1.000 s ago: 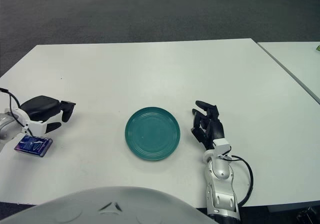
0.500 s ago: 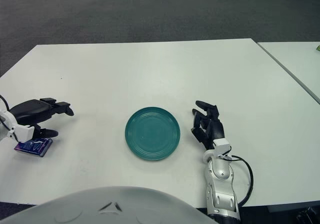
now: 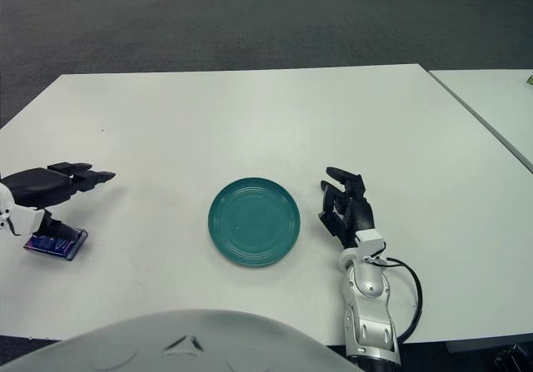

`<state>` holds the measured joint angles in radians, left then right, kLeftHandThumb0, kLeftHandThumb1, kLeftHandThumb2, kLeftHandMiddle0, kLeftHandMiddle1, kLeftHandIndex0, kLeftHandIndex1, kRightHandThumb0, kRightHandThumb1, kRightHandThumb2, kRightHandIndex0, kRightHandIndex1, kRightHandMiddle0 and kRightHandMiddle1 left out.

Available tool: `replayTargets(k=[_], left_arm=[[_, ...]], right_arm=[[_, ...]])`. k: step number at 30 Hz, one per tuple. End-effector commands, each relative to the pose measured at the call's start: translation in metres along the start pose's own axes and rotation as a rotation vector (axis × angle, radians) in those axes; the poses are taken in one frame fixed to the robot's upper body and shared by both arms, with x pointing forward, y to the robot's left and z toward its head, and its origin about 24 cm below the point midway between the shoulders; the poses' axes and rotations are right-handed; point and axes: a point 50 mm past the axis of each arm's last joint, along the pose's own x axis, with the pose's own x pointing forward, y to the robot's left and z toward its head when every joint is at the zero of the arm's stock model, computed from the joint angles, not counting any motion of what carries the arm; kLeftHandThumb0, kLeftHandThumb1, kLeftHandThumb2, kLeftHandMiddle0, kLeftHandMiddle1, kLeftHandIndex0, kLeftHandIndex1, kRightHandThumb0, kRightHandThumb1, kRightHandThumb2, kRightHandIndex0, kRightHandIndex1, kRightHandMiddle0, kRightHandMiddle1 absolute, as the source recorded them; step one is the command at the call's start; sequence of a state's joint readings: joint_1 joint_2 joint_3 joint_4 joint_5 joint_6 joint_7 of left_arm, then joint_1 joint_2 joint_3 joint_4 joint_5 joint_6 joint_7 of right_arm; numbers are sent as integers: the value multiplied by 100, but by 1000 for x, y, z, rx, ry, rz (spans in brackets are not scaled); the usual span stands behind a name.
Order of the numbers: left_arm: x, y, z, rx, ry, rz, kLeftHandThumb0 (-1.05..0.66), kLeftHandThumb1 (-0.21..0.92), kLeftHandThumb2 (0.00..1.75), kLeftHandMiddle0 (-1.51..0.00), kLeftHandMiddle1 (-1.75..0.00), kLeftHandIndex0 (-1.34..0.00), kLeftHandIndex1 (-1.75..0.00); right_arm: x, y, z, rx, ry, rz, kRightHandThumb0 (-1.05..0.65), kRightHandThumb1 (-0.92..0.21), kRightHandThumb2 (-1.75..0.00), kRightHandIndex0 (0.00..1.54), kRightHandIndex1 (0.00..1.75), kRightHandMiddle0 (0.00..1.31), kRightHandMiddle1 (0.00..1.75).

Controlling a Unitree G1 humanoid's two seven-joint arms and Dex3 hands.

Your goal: Put the gum into the plate.

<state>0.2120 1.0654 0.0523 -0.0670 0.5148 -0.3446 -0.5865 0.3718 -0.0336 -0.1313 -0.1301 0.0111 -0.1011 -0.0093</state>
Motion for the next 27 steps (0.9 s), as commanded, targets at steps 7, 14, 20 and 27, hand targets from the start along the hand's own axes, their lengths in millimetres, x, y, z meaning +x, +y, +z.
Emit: replayTargets(k=[7, 14, 20, 27], left_arm=[[14, -13, -10, 15, 68, 5, -105, 92, 18, 0, 0, 0, 0], [16, -15, -9, -2, 55, 27, -105, 92, 17, 0, 0, -2, -2], [16, -14, -7, 0, 53, 29, -105, 92, 16, 0, 0, -2, -2], [16, -14, -6, 0, 51, 29, -105, 92, 16, 0, 0, -2, -3]], right_arm=[[-3, -4, -13, -4, 84, -5, -83, -92, -86, 30, 49, 0, 105], [-3, -7, -12, -8, 79, -6, -83, -92, -87, 30, 48, 0, 104], [-4, -10, -12, -15, 84, -10, -83, -92, -88, 30, 48, 0, 100], [-4, -14, -11, -15, 86, -15, -83, -92, -87, 33, 49, 0, 99]])
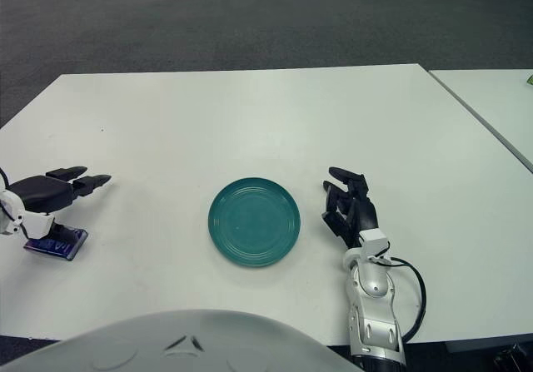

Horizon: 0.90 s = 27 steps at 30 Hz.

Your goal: Put the gum into the plate.

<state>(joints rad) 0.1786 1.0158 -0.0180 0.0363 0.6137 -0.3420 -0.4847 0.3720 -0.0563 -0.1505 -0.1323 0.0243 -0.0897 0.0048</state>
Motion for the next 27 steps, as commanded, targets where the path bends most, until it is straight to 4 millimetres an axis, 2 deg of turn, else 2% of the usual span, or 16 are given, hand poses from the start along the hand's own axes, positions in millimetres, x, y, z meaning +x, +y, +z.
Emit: replayTargets(k=[1, 5, 7, 9, 12, 21, 27], left_arm=[[1, 5, 1, 8, 2, 21, -105, 92, 16, 0, 0, -2, -3], [1, 6, 3, 8, 1, 22, -105, 92, 16, 0, 0, -2, -3], [9, -26, 0, 23, 12, -46, -105, 91, 15, 0, 0, -3, -4], [18, -61, -3, 40, 23, -116, -105, 88, 11, -2, 0, -1, -19], [25, -84, -10, 39, 41, -133, -105, 86, 8, -5, -1, 0, -30], [37, -84, -11, 17, 30, -61, -105, 90, 7, -7, -1, 0, -43], [46, -75, -8, -18, 1, 42, -105, 91, 6, -13, -4, 0, -59]], right_arm=[[-5, -7, -12, -1, 80, -14, -83, -92, -86, 33, 49, 0, 99], [-5, -9, -11, 0, 79, -15, -83, -92, -86, 34, 50, 0, 100], [-5, -10, -11, 1, 79, -15, -83, -92, -86, 34, 50, 0, 99], [-5, -11, -11, 1, 78, -15, -83, -92, -86, 34, 51, 0, 99], [-4, -13, -11, -2, 79, -14, -84, -92, -87, 34, 51, 0, 98], [1, -20, -11, -8, 81, -9, -84, -92, -87, 35, 52, 0, 101], [6, -25, -11, -9, 84, -1, -85, -92, -87, 34, 52, 0, 103]])
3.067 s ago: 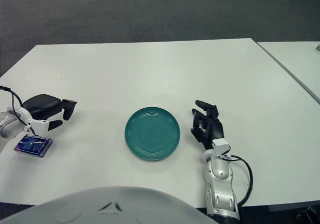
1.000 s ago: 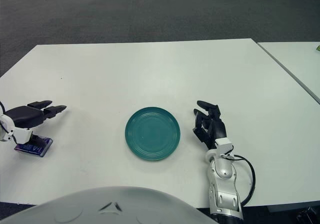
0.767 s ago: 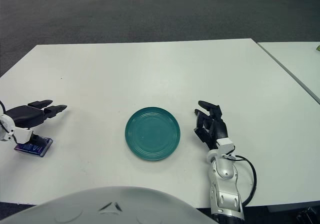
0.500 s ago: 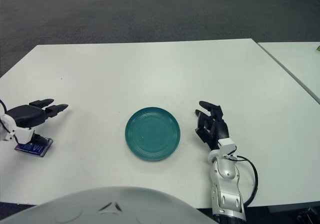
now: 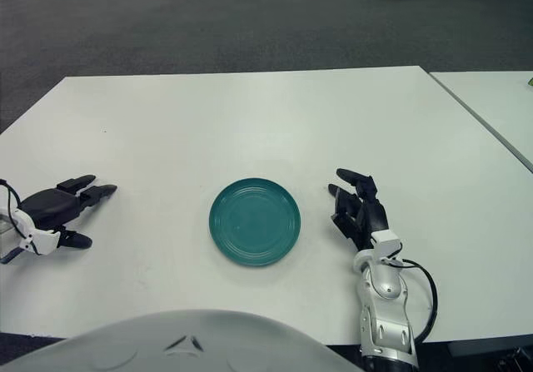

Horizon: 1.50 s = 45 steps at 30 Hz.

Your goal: Put the gum into the plate.

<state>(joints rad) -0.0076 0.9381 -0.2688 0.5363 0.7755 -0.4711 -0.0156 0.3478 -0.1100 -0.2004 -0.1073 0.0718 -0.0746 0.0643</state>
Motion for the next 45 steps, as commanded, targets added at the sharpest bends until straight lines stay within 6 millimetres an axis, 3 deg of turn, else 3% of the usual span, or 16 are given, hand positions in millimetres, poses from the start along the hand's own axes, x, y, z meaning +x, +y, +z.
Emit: replayTargets(k=[1, 12, 25, 35, 38, 45], left_arm=[[7, -25, 16, -15, -49, -48, -105, 91, 6, -14, -4, 0, -61], [13, -19, 18, -46, -76, 108, -105, 92, 13, -25, -8, 0, -85], [17, -15, 12, -21, -77, 89, -98, 89, 10, -29, -11, 0, -108], [7, 10, 11, -62, -142, 191, -97, 92, 11, -34, -18, 0, -122], [5, 19, 15, -77, -162, 230, -98, 92, 13, -22, -49, 0, -135], [-6, 37, 9, -77, -165, 317, -99, 92, 19, -15, -84, 0, -150]], right_arm=[[0, -10, -12, 2, 78, -20, -85, -92, -87, 34, 52, 0, 104], [8, -16, -10, -6, 71, -8, -87, -92, -86, 31, 51, 1, 109], [12, -19, -8, -18, 57, -6, -85, -92, -87, 31, 49, 0, 105], [12, -15, -7, -19, 59, -1, -86, -92, -88, 31, 47, 0, 101], [13, -13, -8, -15, 59, 2, -86, -92, -88, 32, 47, 0, 100], [14, -11, -8, -13, 58, 6, -86, -92, -87, 33, 47, 0, 101]])
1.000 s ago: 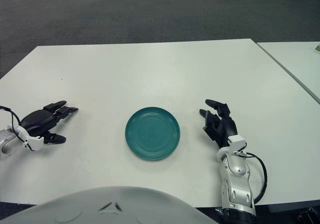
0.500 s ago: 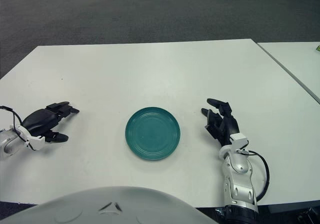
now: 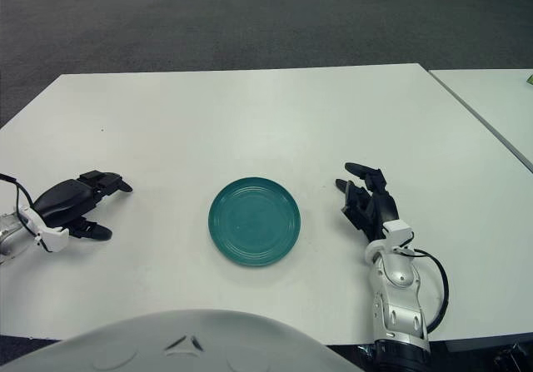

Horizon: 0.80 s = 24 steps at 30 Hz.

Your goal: Put the gum into the plate.

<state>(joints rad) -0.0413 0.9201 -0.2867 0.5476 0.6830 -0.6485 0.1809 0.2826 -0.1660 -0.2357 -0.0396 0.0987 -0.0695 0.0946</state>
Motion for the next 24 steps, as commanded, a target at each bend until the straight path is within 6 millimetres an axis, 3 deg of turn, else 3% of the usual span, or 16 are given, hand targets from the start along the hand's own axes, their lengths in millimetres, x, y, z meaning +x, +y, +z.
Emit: replayTargets(k=[1, 6, 8, 11, 14, 24], left_arm=[[-9, 26, -9, 35, 16, 67, -99, 92, 21, -15, -88, 0, -152], [-20, 48, -6, 57, 35, 127, -96, 92, 26, -15, -133, -3, -160], [-22, 50, -5, 59, 44, 133, -93, 92, 27, -16, -142, -4, -160], [-36, 80, 11, 84, 68, 196, -89, 92, 28, -20, -150, -7, -159], [-45, 90, 23, 97, 123, 241, -81, 92, 33, -28, -141, -15, -150], [-61, 81, 19, 67, 332, 360, -66, 92, 45, -44, -120, -28, -136]], right_arm=[[0, 2, -10, 5, 60, -2, -86, -92, -87, 33, 46, 0, 101], [0, 4, -10, 4, 56, 2, -86, -92, -86, 33, 46, 0, 102], [0, 4, -10, 3, 55, 2, -85, -92, -87, 33, 46, 0, 102], [-1, 4, -10, 2, 55, 2, -85, -92, -87, 33, 46, 0, 103], [-1, 5, -11, 2, 57, 3, -85, -92, -86, 33, 46, 0, 105], [-6, 6, -12, -5, 45, 9, -84, -92, -85, 33, 45, 0, 105]])
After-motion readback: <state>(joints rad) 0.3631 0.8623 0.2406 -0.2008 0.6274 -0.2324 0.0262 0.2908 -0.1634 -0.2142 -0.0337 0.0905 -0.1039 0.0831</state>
